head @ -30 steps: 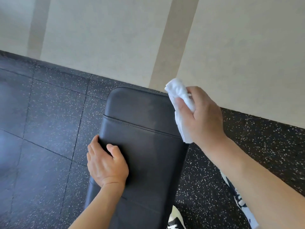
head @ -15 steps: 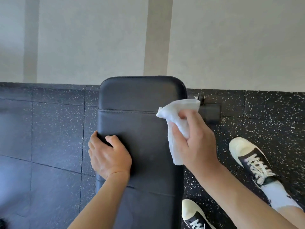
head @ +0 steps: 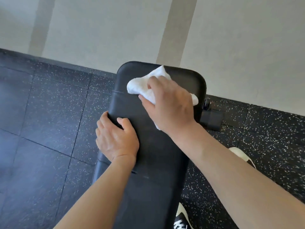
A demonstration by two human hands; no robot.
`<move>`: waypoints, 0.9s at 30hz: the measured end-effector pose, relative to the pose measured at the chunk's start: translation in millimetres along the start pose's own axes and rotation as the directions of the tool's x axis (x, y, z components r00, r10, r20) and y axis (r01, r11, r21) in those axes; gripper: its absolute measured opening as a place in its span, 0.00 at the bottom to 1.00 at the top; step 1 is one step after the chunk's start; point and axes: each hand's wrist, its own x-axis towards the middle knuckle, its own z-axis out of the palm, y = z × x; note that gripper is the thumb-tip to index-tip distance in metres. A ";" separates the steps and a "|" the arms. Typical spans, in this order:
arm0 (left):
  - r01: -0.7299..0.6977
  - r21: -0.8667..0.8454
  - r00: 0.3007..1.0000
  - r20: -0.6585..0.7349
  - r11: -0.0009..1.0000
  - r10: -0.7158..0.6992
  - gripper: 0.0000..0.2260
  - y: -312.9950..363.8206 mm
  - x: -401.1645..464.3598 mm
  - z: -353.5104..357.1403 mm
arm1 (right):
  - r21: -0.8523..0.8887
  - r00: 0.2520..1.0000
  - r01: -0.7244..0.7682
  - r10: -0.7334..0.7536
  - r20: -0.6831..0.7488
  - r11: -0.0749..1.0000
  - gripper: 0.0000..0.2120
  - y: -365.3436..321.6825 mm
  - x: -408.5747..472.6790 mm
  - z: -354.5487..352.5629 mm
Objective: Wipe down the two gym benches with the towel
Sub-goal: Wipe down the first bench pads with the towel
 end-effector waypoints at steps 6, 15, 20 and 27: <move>0.030 -0.008 0.999 0.038 1.000 -0.029 0.29 -3.2 1.5 -3.3 | 0.010 0.920 0.358 -0.354 0.170 0.934 0.10 15.4 -17.7 -8.5; -0.068 -0.160 0.989 0.123 0.985 0.088 0.24 -22.5 0.3 -17.8 | 0.002 0.923 0.228 -0.217 0.317 0.974 0.10 19.4 7.6 -24.1; -0.055 -0.054 0.982 0.179 0.997 0.064 0.25 -84.0 -32.2 -37.5 | 0.001 0.909 0.300 -0.286 0.303 0.954 0.10 -43.7 -47.7 8.2; 0.001 0.004 0.974 0.228 1.000 -0.002 0.26 -191.6 -81.8 -60.8 | 0.220 0.420 0.811 -0.801 0.426 0.543 0.07 -92.5 -105.4 25.1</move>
